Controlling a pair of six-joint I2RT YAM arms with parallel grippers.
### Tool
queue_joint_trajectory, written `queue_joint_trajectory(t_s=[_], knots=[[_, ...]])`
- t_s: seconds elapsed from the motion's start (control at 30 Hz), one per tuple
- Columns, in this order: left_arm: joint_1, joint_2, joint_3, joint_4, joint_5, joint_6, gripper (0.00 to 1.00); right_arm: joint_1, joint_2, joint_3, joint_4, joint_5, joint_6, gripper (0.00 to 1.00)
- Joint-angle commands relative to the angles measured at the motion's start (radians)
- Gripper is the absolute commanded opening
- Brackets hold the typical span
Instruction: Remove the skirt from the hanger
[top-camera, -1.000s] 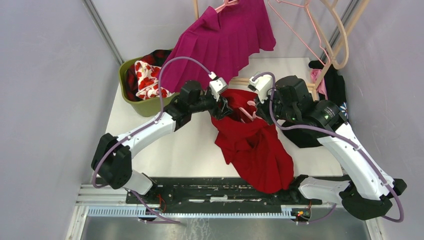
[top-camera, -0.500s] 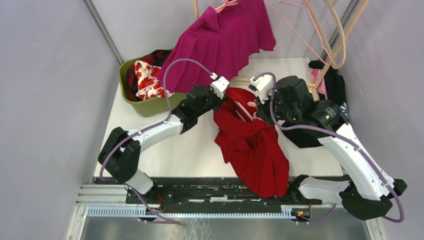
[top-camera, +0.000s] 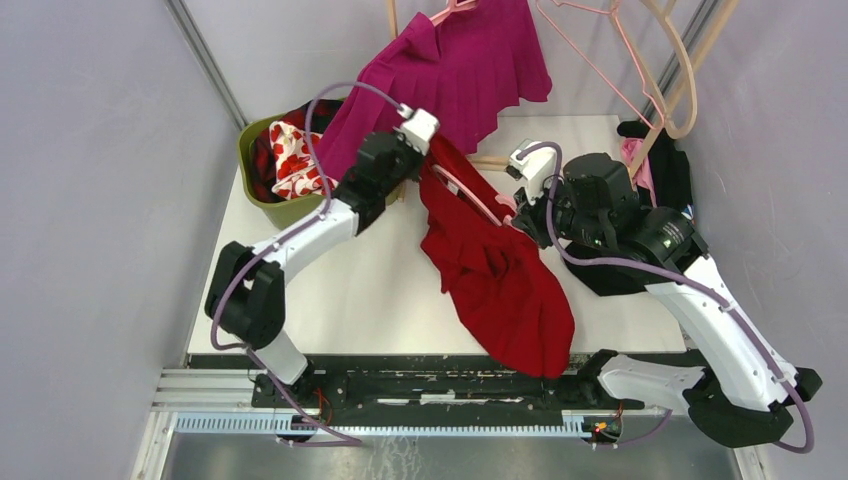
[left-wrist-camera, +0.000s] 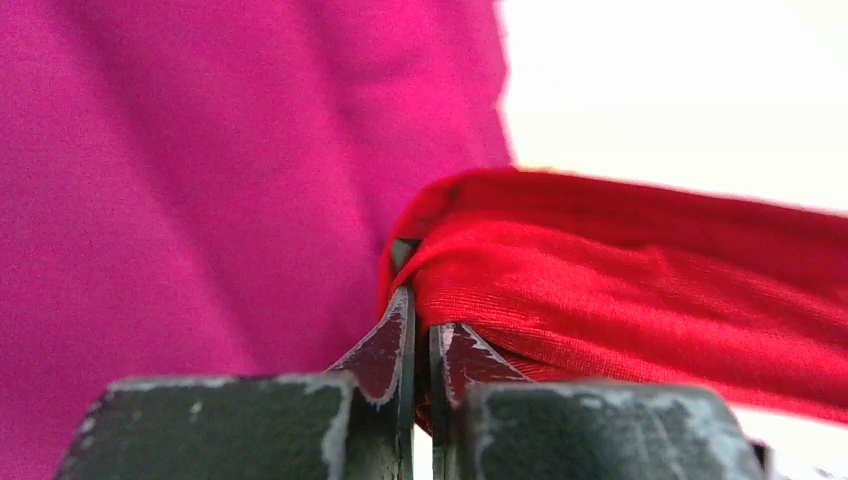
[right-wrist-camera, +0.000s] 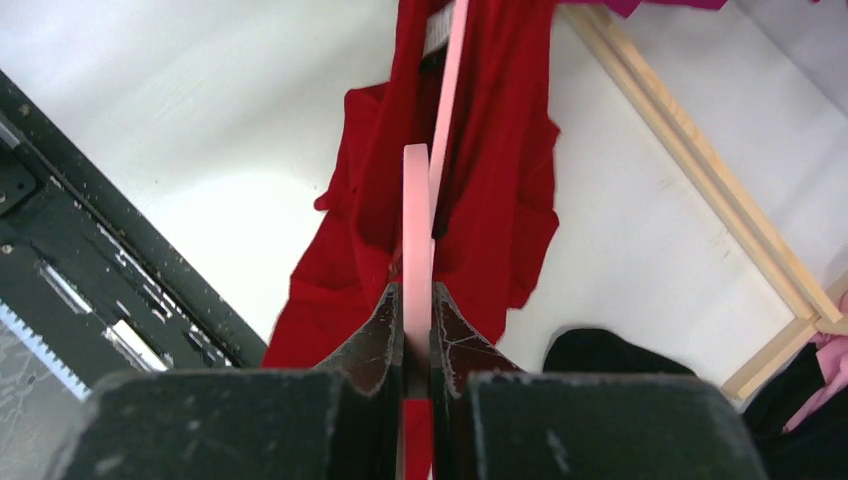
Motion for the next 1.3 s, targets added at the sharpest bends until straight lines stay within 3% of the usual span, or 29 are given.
queue_joint_trajectory(t_s=[0.0,0.13,0.3,0.5,0.73,0.93,1.27], knots=[[0.173,0.038,0.163,0.058,-0.034,0.034,0.03,0.0,-0.053,-0.025,-0.008,-0.027,0.003,0.01],[0.24,0.116,0.253,0.035,-0.012,0.035,0.03,0.001,-0.064,-0.02,-0.053,-0.029,0.004,0.01],[0.236,0.127,0.213,0.014,0.096,-0.085,0.03,0.0,-0.073,-0.011,0.011,0.035,0.012,0.01],[0.095,0.055,0.136,-0.115,0.194,-0.104,0.03,0.0,-0.042,-0.059,0.279,0.133,0.042,0.01],[-0.11,-0.06,0.077,-0.273,0.285,-0.152,0.03,0.0,0.075,0.026,0.539,0.172,0.033,0.01],[-0.153,-0.097,0.025,-0.311,0.311,-0.179,0.03,0.0,0.115,0.068,0.71,0.213,0.057,0.01],[-0.181,-0.111,0.018,-0.326,0.281,-0.181,0.03,0.0,0.114,0.034,0.816,0.306,0.064,0.01]])
